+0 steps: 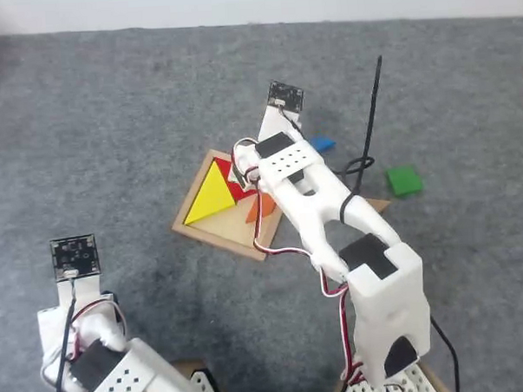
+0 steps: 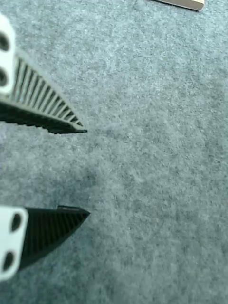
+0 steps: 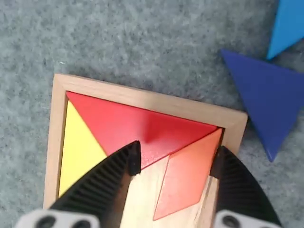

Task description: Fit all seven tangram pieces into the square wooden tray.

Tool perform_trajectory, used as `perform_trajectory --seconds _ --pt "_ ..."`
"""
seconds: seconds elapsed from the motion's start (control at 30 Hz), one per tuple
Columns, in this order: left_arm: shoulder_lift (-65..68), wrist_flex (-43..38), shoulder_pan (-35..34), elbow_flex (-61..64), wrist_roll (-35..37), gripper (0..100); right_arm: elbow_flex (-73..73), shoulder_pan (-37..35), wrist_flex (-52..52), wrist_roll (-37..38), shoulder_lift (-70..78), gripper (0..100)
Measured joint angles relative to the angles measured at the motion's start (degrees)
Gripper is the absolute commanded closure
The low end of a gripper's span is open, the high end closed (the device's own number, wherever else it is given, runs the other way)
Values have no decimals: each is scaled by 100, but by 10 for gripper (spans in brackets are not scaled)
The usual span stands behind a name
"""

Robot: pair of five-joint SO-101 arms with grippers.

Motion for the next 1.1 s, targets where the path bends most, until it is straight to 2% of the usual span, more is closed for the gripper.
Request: perform_trajectory --seconds 0.3,0.5,0.83,1.1 --pt "0 0 0 0 0 760 -325 44 352 18 -26 742" --pt "0 0 0 0 0 760 -387 79 563 18 -686 742" --pt "0 0 0 0 0 760 -440 -1073 343 484 -396 742" --pt "0 0 0 0 0 760 -466 -1178 211 589 53 742"
